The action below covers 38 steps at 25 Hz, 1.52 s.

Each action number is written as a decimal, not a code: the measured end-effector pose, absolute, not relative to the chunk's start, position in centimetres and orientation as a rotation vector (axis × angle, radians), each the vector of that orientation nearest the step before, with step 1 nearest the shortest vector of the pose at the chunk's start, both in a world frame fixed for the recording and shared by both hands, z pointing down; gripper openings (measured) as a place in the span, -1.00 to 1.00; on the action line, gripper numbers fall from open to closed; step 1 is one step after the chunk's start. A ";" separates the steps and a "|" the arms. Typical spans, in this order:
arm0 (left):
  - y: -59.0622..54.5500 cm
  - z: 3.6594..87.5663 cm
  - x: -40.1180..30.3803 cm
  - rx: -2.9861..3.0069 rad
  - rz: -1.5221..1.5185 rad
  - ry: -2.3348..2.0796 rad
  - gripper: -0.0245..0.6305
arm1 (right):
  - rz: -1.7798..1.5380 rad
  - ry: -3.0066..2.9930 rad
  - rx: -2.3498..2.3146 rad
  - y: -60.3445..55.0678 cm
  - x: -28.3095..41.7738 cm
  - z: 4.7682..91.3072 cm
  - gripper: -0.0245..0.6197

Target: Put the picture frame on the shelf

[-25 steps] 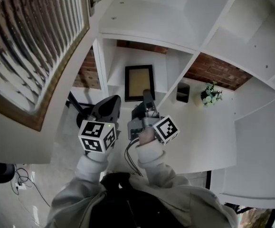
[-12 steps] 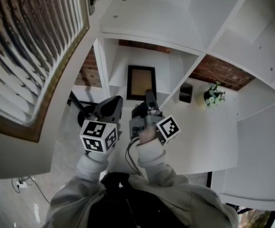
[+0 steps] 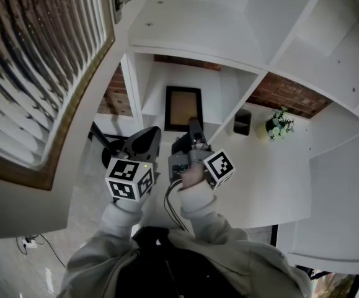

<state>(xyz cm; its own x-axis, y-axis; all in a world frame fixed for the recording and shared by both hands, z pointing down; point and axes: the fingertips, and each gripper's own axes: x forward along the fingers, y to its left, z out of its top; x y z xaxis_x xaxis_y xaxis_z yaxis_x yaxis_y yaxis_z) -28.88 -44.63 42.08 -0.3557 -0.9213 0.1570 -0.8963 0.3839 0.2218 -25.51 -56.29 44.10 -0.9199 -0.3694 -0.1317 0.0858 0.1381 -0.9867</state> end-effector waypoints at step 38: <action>-43.5 42.8 -22.9 1.713 -0.195 -2.291 -0.91 | -1.667 2.212 -0.328 -53.4 -17.5 43.5 -0.13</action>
<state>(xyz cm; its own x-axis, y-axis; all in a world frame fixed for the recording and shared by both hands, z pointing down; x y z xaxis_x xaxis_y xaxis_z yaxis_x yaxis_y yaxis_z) -22.88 -43.47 42.77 -0.2622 -0.9553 0.1368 -0.9185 0.2905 0.2683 -17.50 -53.42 43.49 -0.9119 -0.3868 -0.1374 0.0256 0.2805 -0.9595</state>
